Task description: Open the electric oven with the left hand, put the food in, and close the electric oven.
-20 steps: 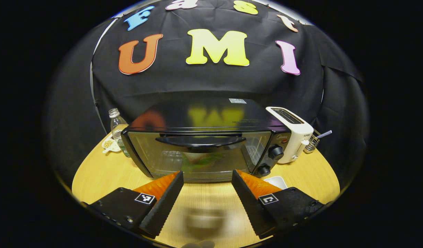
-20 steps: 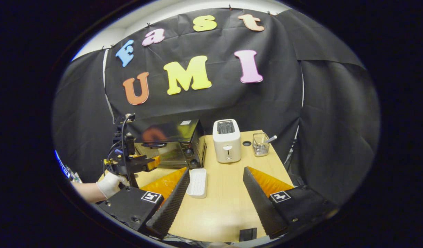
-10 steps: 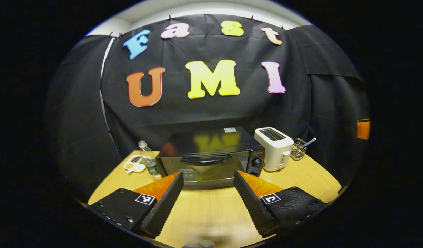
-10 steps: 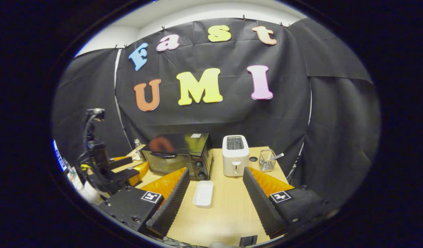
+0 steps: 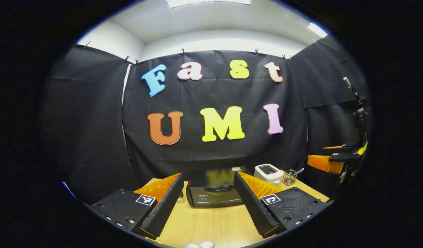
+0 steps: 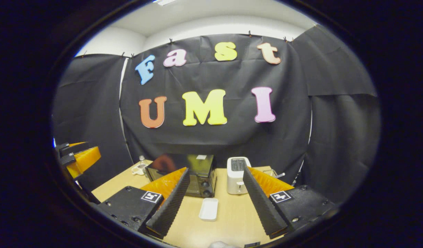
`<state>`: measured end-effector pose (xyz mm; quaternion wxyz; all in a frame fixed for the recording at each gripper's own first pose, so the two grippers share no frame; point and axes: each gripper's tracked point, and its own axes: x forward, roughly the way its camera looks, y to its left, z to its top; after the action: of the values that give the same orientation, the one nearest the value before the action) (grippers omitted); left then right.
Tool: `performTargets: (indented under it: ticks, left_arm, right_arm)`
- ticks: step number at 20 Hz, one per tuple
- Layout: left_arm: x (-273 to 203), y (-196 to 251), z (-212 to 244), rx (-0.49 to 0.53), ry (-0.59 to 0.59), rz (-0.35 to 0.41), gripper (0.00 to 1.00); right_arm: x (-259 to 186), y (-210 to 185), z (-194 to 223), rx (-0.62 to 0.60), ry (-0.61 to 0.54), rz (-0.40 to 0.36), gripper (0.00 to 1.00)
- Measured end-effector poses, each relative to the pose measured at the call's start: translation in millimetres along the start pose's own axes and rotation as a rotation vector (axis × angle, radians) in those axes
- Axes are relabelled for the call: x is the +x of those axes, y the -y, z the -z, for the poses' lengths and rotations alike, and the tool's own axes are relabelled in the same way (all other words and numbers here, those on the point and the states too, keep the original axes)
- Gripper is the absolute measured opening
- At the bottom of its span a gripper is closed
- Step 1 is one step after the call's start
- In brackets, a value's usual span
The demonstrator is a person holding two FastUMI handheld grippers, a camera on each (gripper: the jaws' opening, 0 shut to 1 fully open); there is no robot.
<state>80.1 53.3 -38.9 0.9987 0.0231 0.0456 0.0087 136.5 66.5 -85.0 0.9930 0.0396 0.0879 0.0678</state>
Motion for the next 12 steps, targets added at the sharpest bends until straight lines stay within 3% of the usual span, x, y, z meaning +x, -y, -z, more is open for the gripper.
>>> performTargets:
  ticks: [1,2,5,6,7,8,9,11,12]
  left_arm:
    - [-6,-10,-9,0.007,0.014,-0.013,0.95]
    - [-9,-21,-15,0.013,0.011,-0.033,0.95]
    - [-14,-37,-32,0.008,0.042,-0.059,0.95]
    - [-15,-39,-35,0.004,0.045,-0.058,0.95]
    - [-16,-38,-36,-0.008,0.043,-0.05,0.95]
    - [-15,-37,-37,-0.022,0.041,-0.038,0.95]
    - [-15,-39,-37,-0.03,0.042,-0.035,0.95]
    - [-14,-43,-40,-0.041,0.05,-0.031,0.95]
    - [-14,-41,-41,-0.05,0.052,-0.025,0.95]
  right_arm:
    - [-2,-3,-11,0.008,0.029,0.001,0.91]
    - [-4,-6,-21,0.012,0.053,0.005,0.99]
    - [-10,-15,-42,0.002,0.104,0.005,0.99]
    - [-12,-18,-45,-0.004,0.11,0.006,0.99]
    - [-14,-21,-48,-0.009,0.116,0.007,0.9]
    - [-15,-23,-52,-0.013,0.116,0.008,0.99]
    - [-17,-27,-54,-0.013,0.119,0.004,0.9]
    - [-21,-34,-58,-0.015,0.118,0.001,0.91]
    - [-23,-36,-61,-0.02,0.117,0.001,0.99]
